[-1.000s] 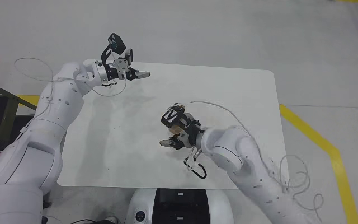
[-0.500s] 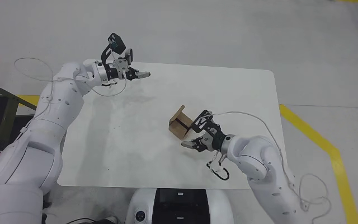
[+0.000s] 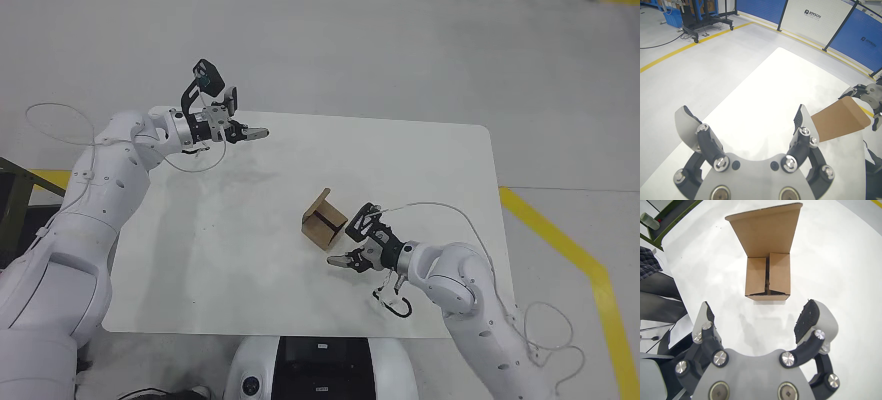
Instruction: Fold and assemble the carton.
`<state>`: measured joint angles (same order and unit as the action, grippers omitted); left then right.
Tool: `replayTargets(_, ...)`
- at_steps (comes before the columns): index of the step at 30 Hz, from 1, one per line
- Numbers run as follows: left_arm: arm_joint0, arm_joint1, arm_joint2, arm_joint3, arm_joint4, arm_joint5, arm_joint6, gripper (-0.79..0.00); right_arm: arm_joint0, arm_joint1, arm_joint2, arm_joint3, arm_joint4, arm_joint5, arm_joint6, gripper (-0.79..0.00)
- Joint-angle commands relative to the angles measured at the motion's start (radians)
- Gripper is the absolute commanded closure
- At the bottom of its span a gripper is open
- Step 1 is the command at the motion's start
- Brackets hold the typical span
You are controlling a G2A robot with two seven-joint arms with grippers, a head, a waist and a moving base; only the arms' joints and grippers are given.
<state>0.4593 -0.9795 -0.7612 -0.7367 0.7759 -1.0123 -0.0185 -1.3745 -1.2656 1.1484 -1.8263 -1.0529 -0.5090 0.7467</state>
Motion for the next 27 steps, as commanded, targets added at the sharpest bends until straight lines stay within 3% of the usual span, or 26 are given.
replayTargets(1,0.0,0.0,0.0,0.0,0.0,0.0,0.0,-0.785,0.0,0.0,0.0,0.0,0.0,0.0,0.0,-0.785)
replayTargets(20,0.0,0.0,0.0,0.0,0.0,0.0,0.0,-0.785,0.0,0.002,-0.008,0.013,-0.016,-0.013,-0.01,-0.785)
replayTargets(27,0.011,0.004,-0.006,-0.039,0.036,0.03,-0.02,-0.785,0.036,0.004,-0.042,0.15,-0.069,-0.117,-0.184,-0.785)
